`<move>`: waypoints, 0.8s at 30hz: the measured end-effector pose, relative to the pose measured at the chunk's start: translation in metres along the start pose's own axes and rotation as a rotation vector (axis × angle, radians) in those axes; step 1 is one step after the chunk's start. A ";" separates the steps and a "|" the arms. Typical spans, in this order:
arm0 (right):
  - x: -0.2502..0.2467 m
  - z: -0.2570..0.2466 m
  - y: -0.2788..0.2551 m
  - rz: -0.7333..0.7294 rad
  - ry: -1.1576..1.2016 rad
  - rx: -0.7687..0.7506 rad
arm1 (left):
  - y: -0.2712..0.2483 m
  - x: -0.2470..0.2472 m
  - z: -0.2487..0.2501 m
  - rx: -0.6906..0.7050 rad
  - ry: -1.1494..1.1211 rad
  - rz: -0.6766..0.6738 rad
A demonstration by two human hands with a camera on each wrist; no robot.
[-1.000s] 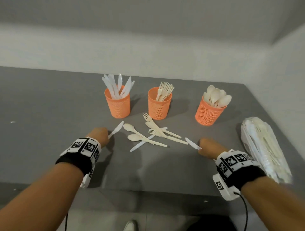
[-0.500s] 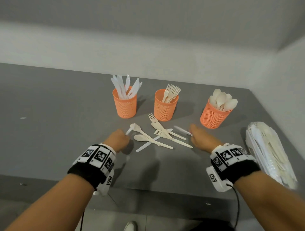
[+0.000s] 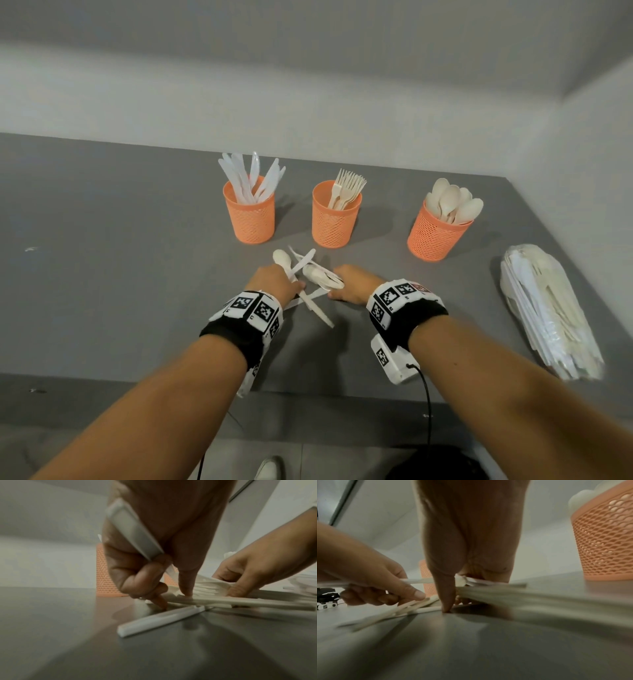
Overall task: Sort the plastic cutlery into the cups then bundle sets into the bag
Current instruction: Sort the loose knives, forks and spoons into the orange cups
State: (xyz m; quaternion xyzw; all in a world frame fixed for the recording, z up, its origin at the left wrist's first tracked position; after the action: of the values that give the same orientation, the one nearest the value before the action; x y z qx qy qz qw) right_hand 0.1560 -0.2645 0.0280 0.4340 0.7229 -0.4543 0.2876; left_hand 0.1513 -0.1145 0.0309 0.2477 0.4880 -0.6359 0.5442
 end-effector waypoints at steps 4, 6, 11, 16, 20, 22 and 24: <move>-0.002 0.002 -0.006 -0.050 0.039 0.010 | 0.000 -0.002 0.008 0.016 0.047 -0.022; -0.005 0.008 -0.011 -0.065 0.044 0.004 | 0.001 -0.001 0.010 0.010 0.085 -0.052; -0.004 0.044 -0.025 -0.097 0.343 0.118 | 0.003 0.003 0.003 0.002 0.157 -0.069; -0.001 0.057 -0.034 -0.135 0.368 0.141 | 0.001 0.003 0.010 0.050 0.240 -0.067; 0.001 0.058 -0.035 -0.126 0.356 0.127 | 0.002 0.008 0.016 0.111 0.331 -0.120; 0.002 0.058 -0.035 -0.130 0.379 0.141 | 0.002 0.005 0.013 0.153 0.349 -0.123; 0.002 0.060 -0.035 -0.133 0.392 0.148 | 0.004 0.000 0.007 0.204 0.379 -0.093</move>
State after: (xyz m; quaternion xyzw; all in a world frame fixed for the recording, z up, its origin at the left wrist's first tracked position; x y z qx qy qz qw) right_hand 0.1253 -0.3254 0.0157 0.4854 0.7566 -0.4310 0.0785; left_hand 0.1563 -0.1208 0.0322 0.3940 0.5256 -0.6484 0.3848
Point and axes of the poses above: each hand's wrist, its own y-axis towards the middle knuckle, its own x-axis out of the palm, z = x × y, the point moved 6 cm from there along y, towards the middle knuckle, and after that the axes turned 4 degrees about y, right-handed, at the moved point
